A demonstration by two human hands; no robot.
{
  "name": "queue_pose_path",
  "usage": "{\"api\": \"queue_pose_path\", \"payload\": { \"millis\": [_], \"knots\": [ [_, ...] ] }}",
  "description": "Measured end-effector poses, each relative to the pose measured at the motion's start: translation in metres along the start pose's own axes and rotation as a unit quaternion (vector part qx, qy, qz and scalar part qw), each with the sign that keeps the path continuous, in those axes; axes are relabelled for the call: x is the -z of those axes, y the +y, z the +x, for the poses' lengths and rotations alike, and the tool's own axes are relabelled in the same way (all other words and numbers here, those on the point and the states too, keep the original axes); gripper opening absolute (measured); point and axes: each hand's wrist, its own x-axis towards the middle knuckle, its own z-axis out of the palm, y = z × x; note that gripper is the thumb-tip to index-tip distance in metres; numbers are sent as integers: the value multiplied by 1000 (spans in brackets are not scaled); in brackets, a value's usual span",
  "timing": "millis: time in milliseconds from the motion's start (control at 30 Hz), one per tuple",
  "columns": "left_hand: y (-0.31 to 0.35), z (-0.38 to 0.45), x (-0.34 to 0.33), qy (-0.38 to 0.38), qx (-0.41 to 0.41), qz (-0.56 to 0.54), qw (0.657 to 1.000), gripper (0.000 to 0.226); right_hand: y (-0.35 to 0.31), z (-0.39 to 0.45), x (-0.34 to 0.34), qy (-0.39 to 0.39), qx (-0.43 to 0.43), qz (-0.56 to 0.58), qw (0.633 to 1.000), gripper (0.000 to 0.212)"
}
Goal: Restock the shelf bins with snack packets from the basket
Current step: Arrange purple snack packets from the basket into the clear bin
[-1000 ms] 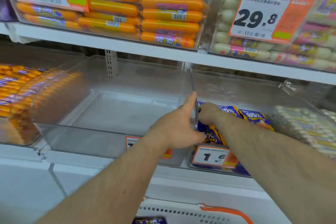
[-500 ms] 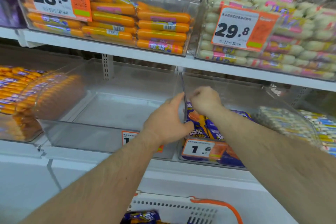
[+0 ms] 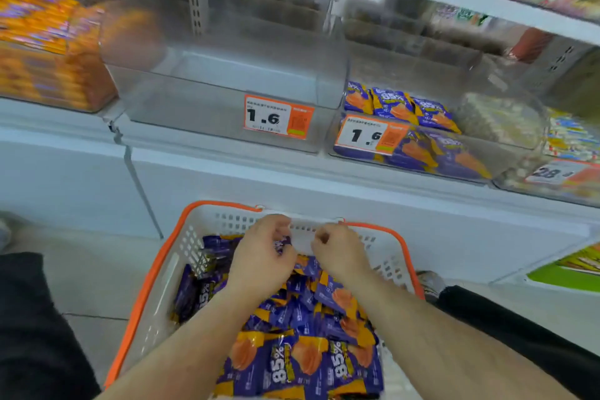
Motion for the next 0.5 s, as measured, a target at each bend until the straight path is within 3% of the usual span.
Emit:
{"api": "queue_pose_path", "payload": {
  "millis": [100,233,500],
  "knots": [
    [-12,-15,-5,-41,65,-13,997,32,37,-33,-39,-179,-101,-107,973,25],
    [-21,-24,-9,-77,124,-11,989,36,60,-65,-69,-340,-96,-200,914,30],
    [-32,-32,-12,-104,168,-3,980,39,40,-68,-60,-437,-55,-235,867,36]
  ]
}}
